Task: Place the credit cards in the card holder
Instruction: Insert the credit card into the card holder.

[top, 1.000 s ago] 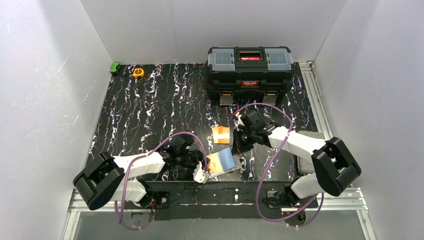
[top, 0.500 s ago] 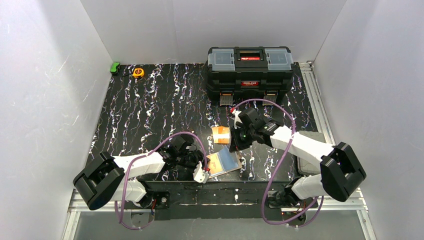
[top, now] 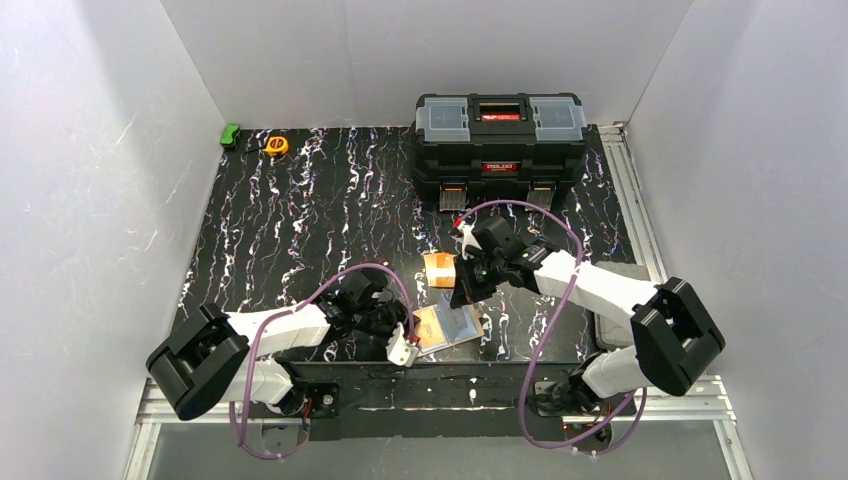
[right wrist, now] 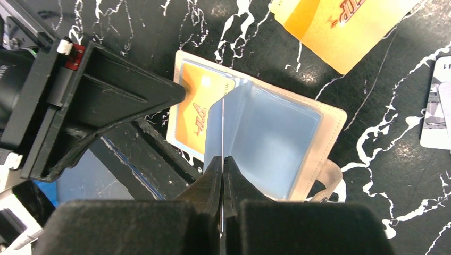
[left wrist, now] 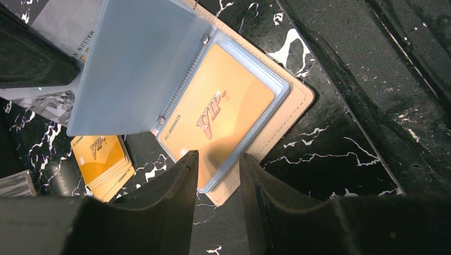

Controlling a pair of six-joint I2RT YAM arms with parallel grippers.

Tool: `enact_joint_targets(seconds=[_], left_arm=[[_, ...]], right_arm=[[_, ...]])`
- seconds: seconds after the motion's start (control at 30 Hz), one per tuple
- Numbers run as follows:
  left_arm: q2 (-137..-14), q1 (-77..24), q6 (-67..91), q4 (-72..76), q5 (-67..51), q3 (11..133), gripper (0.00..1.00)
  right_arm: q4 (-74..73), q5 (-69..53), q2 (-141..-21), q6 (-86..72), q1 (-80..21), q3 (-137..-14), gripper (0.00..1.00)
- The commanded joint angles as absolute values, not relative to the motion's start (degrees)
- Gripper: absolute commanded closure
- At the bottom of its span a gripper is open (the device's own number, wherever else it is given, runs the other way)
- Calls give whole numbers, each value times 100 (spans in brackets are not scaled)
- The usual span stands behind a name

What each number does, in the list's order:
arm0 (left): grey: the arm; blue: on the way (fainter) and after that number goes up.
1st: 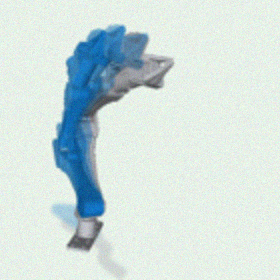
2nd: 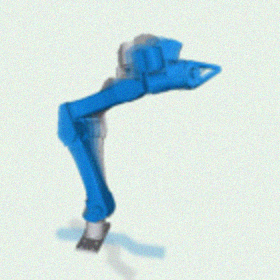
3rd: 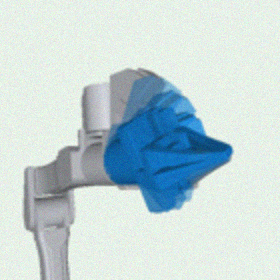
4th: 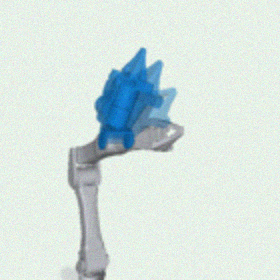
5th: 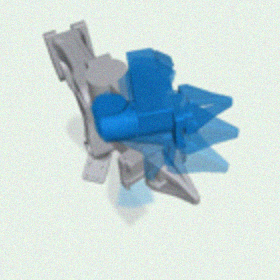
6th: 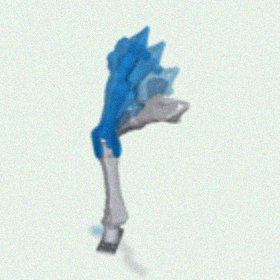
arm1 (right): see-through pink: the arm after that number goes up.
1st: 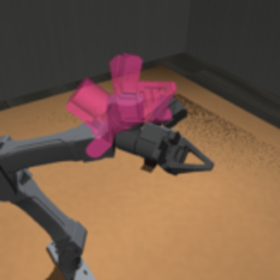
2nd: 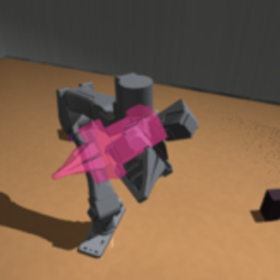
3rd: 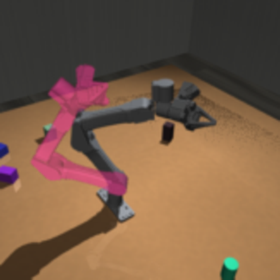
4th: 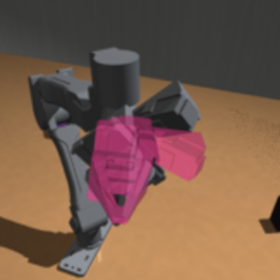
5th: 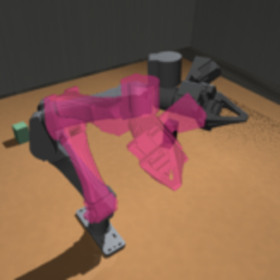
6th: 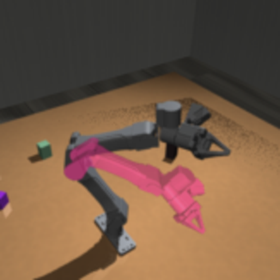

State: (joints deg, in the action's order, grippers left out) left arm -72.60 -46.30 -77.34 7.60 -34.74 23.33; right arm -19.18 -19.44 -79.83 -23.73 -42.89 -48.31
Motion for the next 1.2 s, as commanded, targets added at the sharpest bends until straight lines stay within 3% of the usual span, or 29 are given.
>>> enact_joint_targets(seconds=[0.0,0.37,0.6,0.83,1.03,1.17], left_arm=[[-7223,-4657,-7718,729,-3568,2292,67],[-7249,-4652,-7706,799,-3598,2294,67],[-7221,-4652,-7694,870,-3570,2290,67],[-7119,-4650,-7687,889,-3467,2183,68],[-6968,-4655,-7692,808,-3301,2099,70],[-6635,-4654,-7675,611,-3110,2039,77]], right_arm=[[-1977,-1755,-8092,-2309,-4324,-4869,99],[-1789,-2049,-7901,-2313,-4379,-4662,99],[-1487,-2627,-8328,-2406,-4522,-4628,99],[-1512,-2443,-8745,-2417,-4521,-4714,99],[-1652,-2209,-8905,-2404,-4455,-4861,99],[-1629,-2369,-9042,-2419,-4353,-4963,99]])
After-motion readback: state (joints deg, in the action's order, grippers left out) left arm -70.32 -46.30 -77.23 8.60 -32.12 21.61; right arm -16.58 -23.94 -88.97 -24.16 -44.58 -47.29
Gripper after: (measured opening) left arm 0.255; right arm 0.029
